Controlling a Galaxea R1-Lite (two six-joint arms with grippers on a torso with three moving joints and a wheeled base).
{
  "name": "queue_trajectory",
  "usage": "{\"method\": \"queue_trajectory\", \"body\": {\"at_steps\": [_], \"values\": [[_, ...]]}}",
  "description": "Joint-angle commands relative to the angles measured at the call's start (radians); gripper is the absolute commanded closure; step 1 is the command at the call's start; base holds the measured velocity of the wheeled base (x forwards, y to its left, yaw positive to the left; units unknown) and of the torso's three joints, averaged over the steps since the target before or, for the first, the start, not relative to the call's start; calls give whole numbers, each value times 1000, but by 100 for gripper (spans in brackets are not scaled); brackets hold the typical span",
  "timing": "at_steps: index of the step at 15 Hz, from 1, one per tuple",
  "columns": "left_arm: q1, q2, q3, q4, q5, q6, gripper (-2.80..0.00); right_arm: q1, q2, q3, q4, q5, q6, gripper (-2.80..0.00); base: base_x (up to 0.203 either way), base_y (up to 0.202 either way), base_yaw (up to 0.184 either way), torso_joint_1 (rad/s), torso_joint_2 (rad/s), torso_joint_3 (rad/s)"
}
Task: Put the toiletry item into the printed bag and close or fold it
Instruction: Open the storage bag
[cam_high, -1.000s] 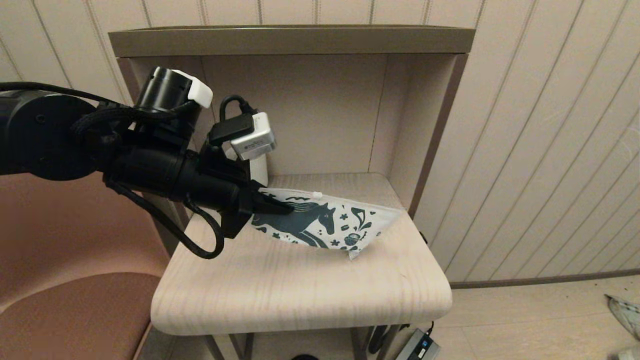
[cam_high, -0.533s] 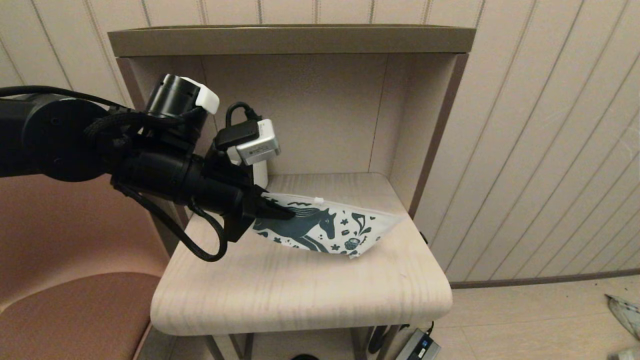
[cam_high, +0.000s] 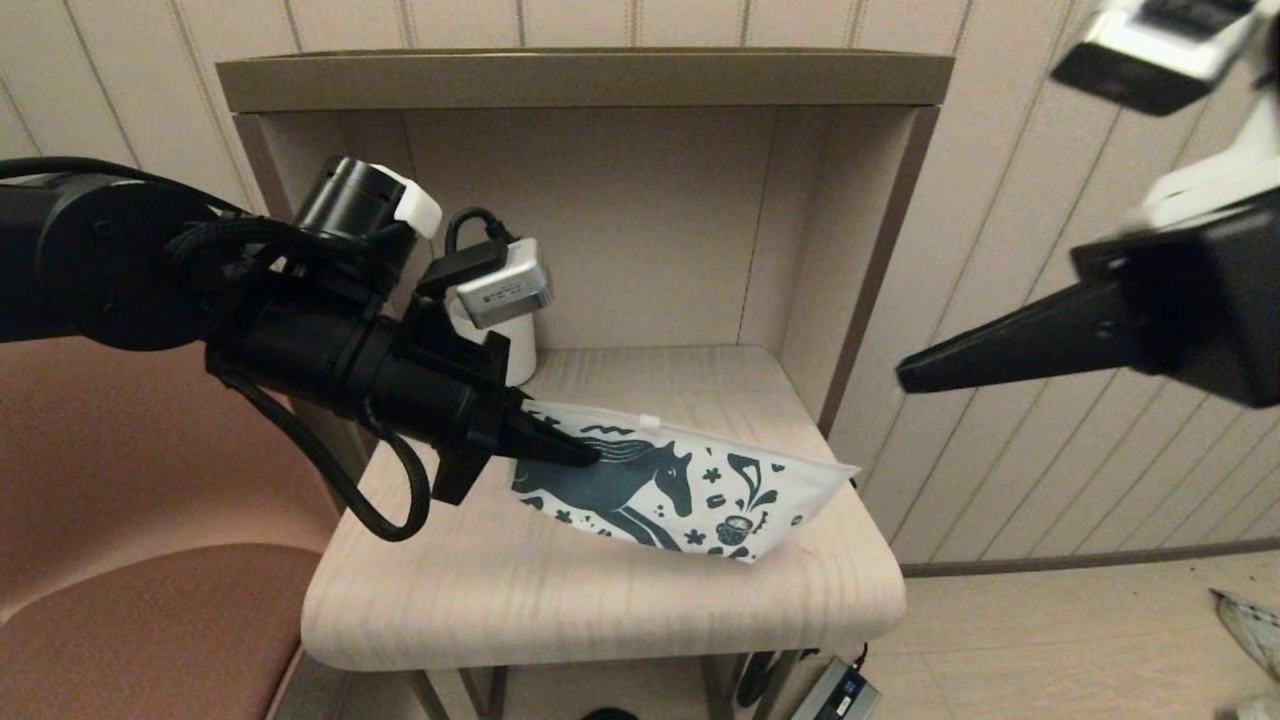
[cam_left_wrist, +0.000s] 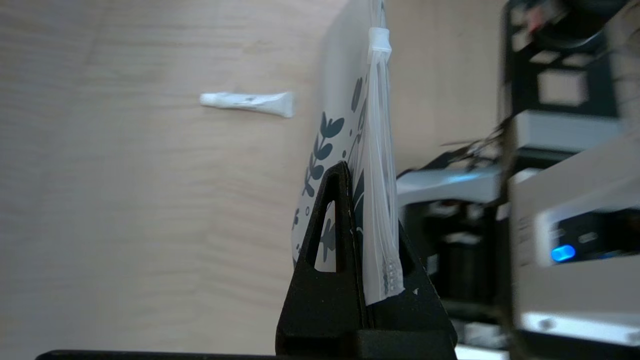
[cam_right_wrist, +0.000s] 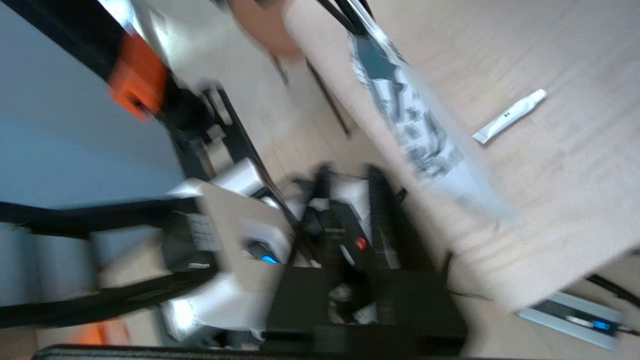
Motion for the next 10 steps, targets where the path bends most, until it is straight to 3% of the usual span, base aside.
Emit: {"method": "queue_trajectory", "body": {"at_steps": [1,3,4,7,10], "values": [[0,14,-2,-1,-17,-13,0,2,106,0,7,8,-98,-280,0,0,0,0,0,0],[0,30,-8,-2,-20,-16,0,1,139,-6,3,8,-193,-280,0,0,0,0,0,0],[0,35,-10,-1,-20,-16,0,0,147,-3,1,6,-248,-11,0,0,0,0,0,0],[0,36,-13,4,-53,-28,0,9,192,-13,-24,4,-317,0,0,0,0,0,0,0],[0,39,-13,5,-57,-28,0,46,247,-1,-172,11,-331,0,0,0,0,0,0,0]]}}
